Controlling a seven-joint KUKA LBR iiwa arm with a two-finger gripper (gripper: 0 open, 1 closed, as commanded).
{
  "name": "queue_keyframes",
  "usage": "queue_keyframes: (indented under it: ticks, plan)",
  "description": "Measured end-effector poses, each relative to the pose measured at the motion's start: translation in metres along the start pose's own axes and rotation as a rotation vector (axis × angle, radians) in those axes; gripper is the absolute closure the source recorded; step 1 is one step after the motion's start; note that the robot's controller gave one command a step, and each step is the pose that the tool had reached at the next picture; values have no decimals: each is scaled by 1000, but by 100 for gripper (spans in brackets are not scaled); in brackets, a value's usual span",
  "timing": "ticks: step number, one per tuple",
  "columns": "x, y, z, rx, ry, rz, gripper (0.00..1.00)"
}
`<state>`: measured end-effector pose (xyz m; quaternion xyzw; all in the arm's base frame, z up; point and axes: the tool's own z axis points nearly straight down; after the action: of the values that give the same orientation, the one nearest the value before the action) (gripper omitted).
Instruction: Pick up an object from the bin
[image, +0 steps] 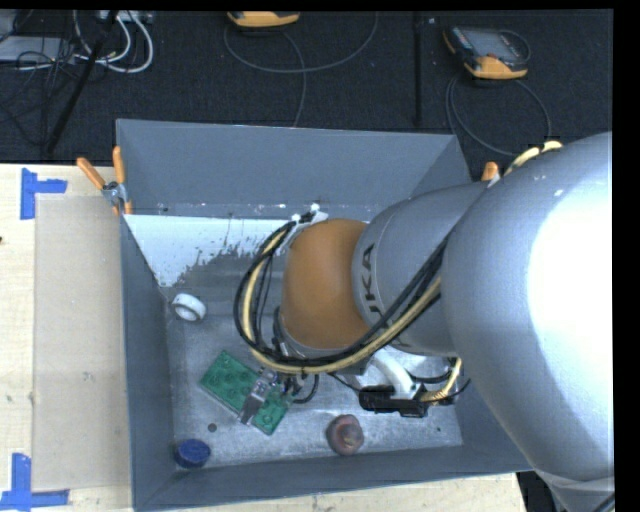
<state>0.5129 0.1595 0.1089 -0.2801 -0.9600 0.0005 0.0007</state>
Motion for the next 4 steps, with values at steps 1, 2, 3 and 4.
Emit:
queue_keyframes:
  ticks: [1, 2, 3, 4]
  plan:
    - [0, 3, 37, -2, -1, 200, 0]
    - [-1, 3, 37, -2, 0, 202, 0]
    - [-1, 4, 35, -3, 2, 202, 100]
    - [-1, 3, 4, -1, -1, 201, 100]
